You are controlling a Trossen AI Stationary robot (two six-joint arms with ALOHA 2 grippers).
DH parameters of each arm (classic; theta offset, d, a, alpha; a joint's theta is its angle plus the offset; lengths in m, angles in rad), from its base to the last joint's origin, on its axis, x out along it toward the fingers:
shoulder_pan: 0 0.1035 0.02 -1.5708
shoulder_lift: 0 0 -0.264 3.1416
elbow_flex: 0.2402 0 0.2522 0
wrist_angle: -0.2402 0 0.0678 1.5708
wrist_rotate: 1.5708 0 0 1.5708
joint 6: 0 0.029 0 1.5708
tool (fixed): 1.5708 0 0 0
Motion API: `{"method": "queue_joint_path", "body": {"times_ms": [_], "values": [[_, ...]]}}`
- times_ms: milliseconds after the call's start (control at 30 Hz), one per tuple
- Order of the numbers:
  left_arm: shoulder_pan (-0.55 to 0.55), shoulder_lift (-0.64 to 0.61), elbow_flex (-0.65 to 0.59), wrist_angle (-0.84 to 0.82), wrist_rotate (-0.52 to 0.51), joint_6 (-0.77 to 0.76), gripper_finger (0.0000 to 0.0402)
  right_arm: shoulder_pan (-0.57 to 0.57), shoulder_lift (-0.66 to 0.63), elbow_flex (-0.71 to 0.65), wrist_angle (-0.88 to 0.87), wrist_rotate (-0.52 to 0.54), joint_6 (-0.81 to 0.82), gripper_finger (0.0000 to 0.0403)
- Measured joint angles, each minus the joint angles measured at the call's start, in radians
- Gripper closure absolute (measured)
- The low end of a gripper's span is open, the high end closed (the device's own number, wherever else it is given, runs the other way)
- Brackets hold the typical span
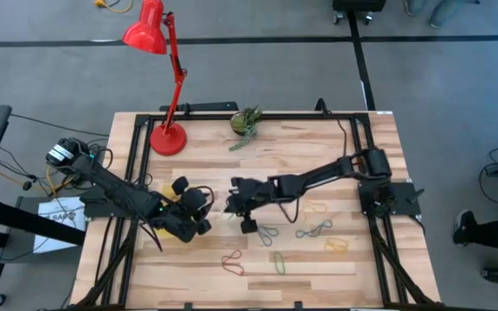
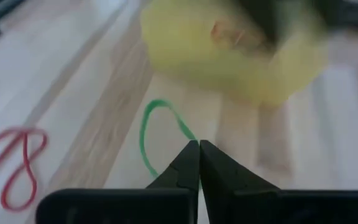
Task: Pick and place items into bin
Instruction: Put the green rubber band into the yellow bin
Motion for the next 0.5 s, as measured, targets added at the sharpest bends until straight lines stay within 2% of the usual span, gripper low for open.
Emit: {"method": "queue_joint_path", "body": {"times_ms": [200, 500], "values": [[0.002, 0.0, 0.0, 0.016, 0.028, 0.042, 0.0281, -0.022, -0.098, 0.002, -0.022, 0.046, -0.027, 0.0401], [0.002, 0.0, -0.001, 0.032, -0.013, 0.068, 0.0281, -0.022, -0.113, 0.001, 0.046, 0.046, -0.033, 0.0402]]}}
